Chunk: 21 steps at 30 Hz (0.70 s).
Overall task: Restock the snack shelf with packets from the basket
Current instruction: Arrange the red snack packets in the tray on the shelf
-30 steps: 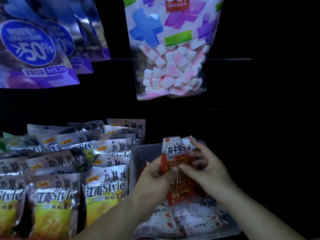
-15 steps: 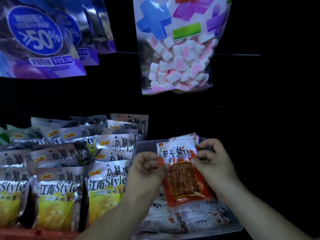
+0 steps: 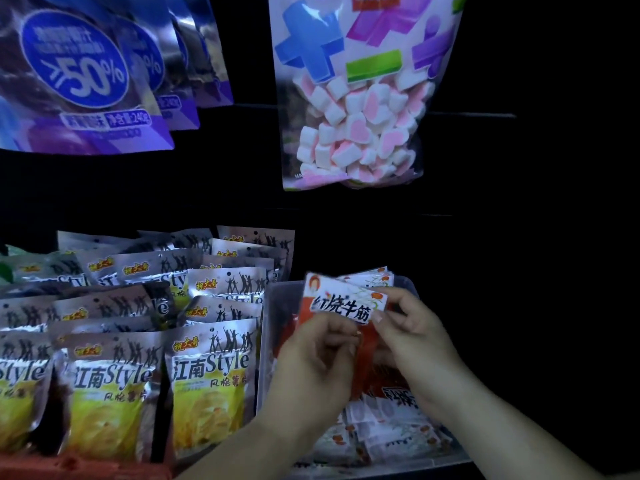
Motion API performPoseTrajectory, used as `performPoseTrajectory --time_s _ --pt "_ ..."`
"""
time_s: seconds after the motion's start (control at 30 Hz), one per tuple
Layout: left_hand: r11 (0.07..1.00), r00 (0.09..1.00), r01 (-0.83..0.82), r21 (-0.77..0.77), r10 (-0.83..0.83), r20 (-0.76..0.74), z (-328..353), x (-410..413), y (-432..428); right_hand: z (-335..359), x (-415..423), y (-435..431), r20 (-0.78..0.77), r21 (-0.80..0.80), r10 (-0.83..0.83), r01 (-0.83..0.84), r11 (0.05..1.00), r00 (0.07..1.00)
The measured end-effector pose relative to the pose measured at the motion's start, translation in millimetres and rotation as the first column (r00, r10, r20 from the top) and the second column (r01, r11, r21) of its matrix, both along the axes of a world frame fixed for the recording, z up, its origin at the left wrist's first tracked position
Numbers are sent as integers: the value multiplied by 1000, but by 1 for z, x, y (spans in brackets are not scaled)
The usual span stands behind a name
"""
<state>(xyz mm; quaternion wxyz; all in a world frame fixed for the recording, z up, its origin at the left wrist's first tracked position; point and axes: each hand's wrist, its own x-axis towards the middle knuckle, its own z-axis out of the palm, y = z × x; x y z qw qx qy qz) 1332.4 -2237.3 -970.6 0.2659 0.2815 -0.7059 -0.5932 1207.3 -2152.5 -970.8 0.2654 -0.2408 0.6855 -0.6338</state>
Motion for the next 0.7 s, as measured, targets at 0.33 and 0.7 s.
performPoseTrajectory --time_s 0.33,0.7 --pt "925 999 -4 379 -16 49 2 5 -9 1 -13 10 8 -16 -109 109 994 994" --pt "924 987 139 355 -160 30 10 10 -10 5 -13 28 16 184 88 -90 979 996"
